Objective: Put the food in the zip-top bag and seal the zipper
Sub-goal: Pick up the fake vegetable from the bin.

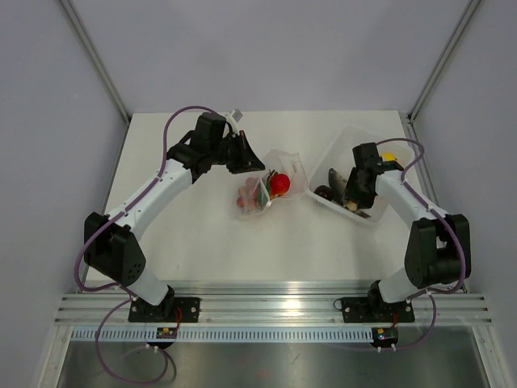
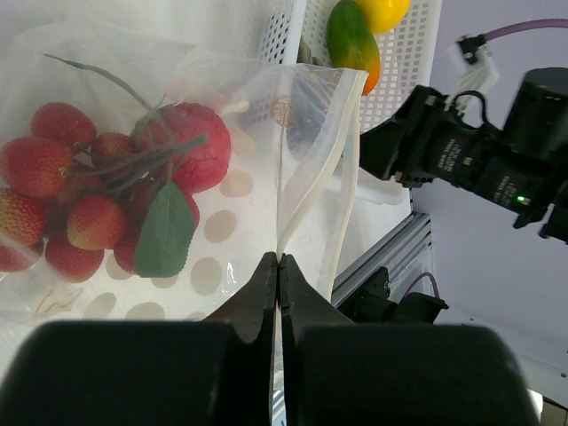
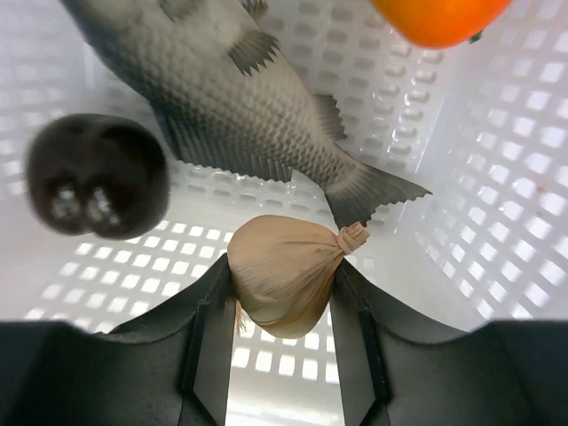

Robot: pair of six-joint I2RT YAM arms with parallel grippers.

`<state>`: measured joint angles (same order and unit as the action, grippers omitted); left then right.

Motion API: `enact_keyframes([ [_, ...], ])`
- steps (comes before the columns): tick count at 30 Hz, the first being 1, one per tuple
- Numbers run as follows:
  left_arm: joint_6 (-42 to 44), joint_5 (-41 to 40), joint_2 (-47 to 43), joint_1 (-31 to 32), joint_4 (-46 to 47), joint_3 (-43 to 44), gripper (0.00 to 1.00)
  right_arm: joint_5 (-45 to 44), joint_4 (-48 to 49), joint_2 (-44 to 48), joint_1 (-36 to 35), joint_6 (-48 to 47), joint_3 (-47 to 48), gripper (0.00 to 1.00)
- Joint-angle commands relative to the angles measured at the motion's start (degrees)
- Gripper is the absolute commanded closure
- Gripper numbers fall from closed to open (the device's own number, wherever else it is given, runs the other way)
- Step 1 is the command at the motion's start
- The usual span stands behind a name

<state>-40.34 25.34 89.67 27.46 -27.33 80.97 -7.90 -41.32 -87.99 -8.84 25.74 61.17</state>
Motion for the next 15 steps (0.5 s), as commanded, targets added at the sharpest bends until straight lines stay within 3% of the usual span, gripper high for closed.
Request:
enact_keyframes([
  [1,0.61,0.5,-2.22,0.05,2.02,0.86,1.0,-2.82,-3.23,5.19,-0.04,0.54,5.18,0.63],
  [10,0.52,0.94,-1.87,0.31,2.2,0.86,1.0,1.75,-6.4,12.66,-0.56,0.28,14.41,0.66],
  [15,0.26,0.85,-1.6,0.31,2.37,1.12,1.0,-0.26,-7.46,11.7,-9.68,1.59,20.74,0.66],
])
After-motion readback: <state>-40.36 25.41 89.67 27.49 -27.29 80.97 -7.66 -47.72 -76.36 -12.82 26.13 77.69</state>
